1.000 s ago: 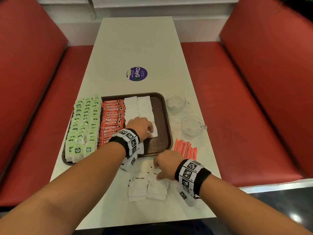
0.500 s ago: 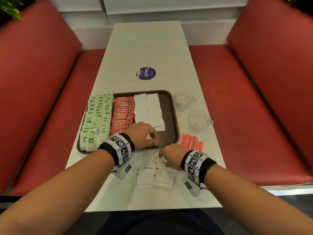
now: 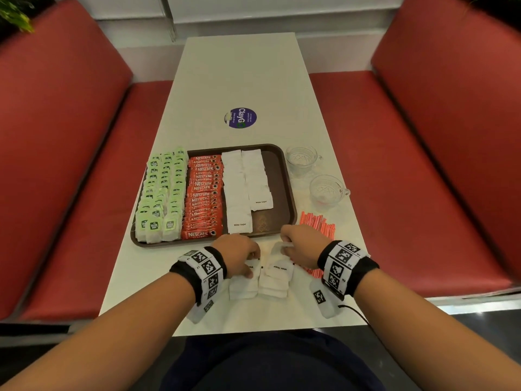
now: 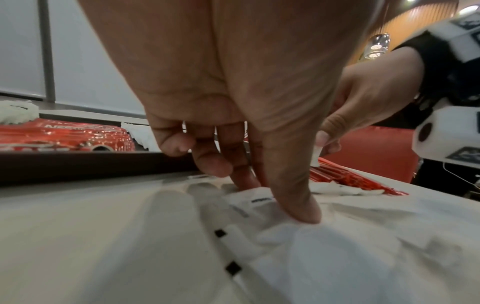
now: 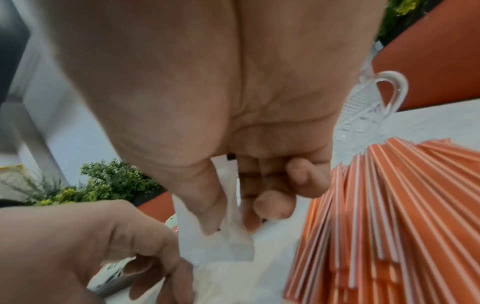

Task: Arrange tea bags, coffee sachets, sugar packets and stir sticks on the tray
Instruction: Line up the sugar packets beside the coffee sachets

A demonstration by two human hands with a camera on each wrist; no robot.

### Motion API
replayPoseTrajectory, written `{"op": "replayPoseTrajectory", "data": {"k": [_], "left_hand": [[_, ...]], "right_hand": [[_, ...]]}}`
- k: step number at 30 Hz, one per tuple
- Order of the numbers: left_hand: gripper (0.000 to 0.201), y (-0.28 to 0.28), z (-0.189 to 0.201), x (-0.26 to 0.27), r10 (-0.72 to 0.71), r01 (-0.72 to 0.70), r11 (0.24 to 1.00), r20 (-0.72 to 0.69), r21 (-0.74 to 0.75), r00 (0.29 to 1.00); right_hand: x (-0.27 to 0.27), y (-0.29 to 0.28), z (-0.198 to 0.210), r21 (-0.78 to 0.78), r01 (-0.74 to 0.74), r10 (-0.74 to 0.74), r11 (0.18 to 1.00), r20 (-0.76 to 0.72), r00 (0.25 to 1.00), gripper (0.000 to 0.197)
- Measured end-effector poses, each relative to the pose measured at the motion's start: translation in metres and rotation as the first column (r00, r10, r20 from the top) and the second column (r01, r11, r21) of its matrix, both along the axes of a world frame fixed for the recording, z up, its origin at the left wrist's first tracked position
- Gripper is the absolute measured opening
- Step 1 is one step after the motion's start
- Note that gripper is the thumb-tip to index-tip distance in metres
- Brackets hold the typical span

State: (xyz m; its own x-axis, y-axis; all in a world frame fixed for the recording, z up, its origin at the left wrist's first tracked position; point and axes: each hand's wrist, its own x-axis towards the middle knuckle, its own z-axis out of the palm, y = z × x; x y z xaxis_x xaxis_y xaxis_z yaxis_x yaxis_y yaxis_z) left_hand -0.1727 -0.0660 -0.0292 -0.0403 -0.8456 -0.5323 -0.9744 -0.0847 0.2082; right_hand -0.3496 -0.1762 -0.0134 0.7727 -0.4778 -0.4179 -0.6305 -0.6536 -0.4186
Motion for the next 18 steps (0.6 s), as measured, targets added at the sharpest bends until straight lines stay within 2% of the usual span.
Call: {"op": "replayPoseTrajectory", "data": {"k": [3, 6, 9, 11, 14, 16, 18], "left_hand": [[0.047, 0.001, -0.001, -0.002, 0.058, -0.058, 0.998, -0.018, 0.026, 0.998], [0.044, 0.004, -0.003, -0.003, 0.117, -0.116, 0.993, -0.055, 0.035, 0.992], [0.033, 0.005, 0.0, -0.001, 0.111, -0.111, 0.994, -0.045, -0.007, 0.993], [0.027, 0.003, 0.007, 0.002, 0.125, -0.127, 0.991, -0.053, -0.049, 0.991], [0.021, -0.001, 0.02, 0.009, 0.21, -0.233, 0.959, -0.152, -0.161, 0.966], [0.014, -0.002, 0.028, 0.015, 0.273, -0.34, 0.905, -0.263, -0.257, 0.925], [0.013, -0.002, 0.036, 0.016, 0.313, -0.436, 0.845, -0.374, -0.309, 0.873]], "right_hand": [[-0.006, 0.004, 0.001, 0.06, 0.077, -0.082, 0.995, 0.085, 0.993, 0.019], [-0.008, 0.006, 0.003, 0.102, 0.11, -0.123, 0.989, 0.133, 0.984, 0.016], [-0.01, 0.006, 0.003, 0.157, 0.125, -0.148, 0.98, 0.144, 0.978, 0.013], [-0.011, 0.005, 0.002, 0.21, 0.134, -0.169, 0.968, 0.155, 0.973, 0.015], [-0.013, 0.005, 0.005, 0.309, 0.155, -0.221, 0.938, 0.194, 0.956, 0.021], [-0.013, 0.005, 0.007, 0.34, 0.168, -0.255, 0.925, 0.229, 0.94, 0.038], [-0.012, 0.004, 0.008, 0.332, 0.154, -0.251, 0.931, 0.273, 0.929, 0.044]]}}
